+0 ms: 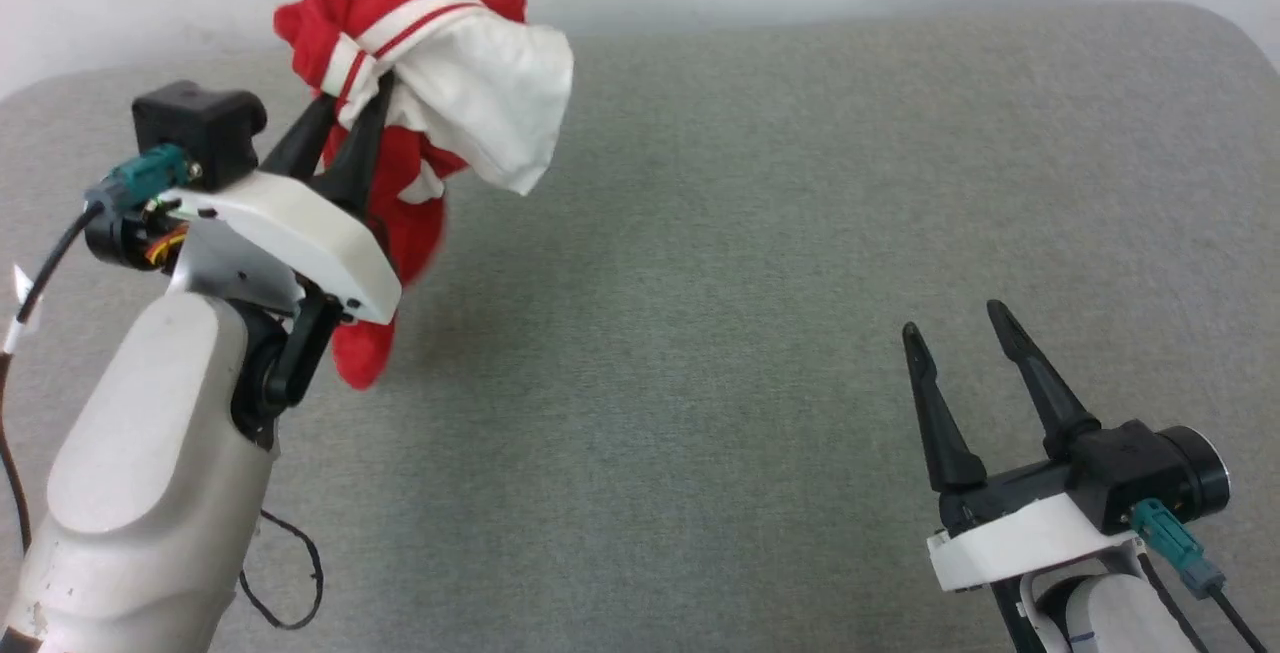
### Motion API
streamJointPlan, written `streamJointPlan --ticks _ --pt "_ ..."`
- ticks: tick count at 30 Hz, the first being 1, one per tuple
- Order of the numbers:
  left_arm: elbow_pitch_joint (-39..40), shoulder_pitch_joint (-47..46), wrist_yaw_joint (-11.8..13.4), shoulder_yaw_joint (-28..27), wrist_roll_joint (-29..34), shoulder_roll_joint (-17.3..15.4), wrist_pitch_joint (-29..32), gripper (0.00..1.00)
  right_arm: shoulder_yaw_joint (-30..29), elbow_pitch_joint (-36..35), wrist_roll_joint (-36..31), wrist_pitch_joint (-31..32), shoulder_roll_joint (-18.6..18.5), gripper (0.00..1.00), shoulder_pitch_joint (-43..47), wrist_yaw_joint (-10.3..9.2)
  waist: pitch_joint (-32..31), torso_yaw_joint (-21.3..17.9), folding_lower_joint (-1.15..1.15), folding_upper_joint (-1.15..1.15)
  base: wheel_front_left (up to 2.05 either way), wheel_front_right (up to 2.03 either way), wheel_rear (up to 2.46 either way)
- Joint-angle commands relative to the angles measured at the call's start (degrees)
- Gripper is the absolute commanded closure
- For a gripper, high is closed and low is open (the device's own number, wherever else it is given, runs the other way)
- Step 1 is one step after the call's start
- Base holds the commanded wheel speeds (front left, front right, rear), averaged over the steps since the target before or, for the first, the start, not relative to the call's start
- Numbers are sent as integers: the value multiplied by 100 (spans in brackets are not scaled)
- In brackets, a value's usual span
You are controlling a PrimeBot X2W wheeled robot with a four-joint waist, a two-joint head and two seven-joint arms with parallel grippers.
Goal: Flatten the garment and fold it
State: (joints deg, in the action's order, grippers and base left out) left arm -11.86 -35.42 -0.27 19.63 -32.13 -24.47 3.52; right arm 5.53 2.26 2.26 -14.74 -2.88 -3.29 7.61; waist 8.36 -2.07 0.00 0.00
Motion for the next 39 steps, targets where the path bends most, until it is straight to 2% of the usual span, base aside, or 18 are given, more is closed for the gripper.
streamJointPlan --ticks 1,5,8,17,18,19,23,27,34,39 --pt "43 94 82 -11 42 -54 0 100 2 0 10 -25 1 0 -92 -12 119 -118 0 0 0 0 0" --pt "49 234 134 -22 18 -82 -15 100 10 -3 21 -26 1 0 -86 -12 163 -130 0 0 0 0 0" --pt "81 339 75 80 -16 -35 16 100 -89 -8 25 -26 1 0 -66 -12 153 -82 0 0 0 0 0" --pt "-27 755 -33 621 -71 434 62 100 -301 -73 108 -26 1 0 50 -12 144 35 0 0 0 0 0" --pt "-96 809 -65 719 -63 483 98 59 -306 -63 100 -26 1 0 65 -12 153 44 0 0 0 0 0" --pt "-180 868 -105 833 -55 533 157 0 -309 -56 90 -26 1 0 71 -12 164 52 0 0 0 0 0" --pt "-493 1052 -270 1257 53 698 229 0 -348 -28 61 -26 1 0 67 -12 192 84 0 0 0 0 0" --pt "-667 1071 -273 1307 123 819 -127 0 -424 6 32 -26 1 0 99 -12 116 179 0 0 0 0 0" --pt "-492 1091 26 904 178 813 -1059 0 -368 75 -165 65 1 0 163 -12 -145 476 0 0 0 0 0" --pt "-119 1463 437 499 275 661 -1655 0 46 130 -341 564 -16 0 164 -12 -309 790 0 0 0 0 0"
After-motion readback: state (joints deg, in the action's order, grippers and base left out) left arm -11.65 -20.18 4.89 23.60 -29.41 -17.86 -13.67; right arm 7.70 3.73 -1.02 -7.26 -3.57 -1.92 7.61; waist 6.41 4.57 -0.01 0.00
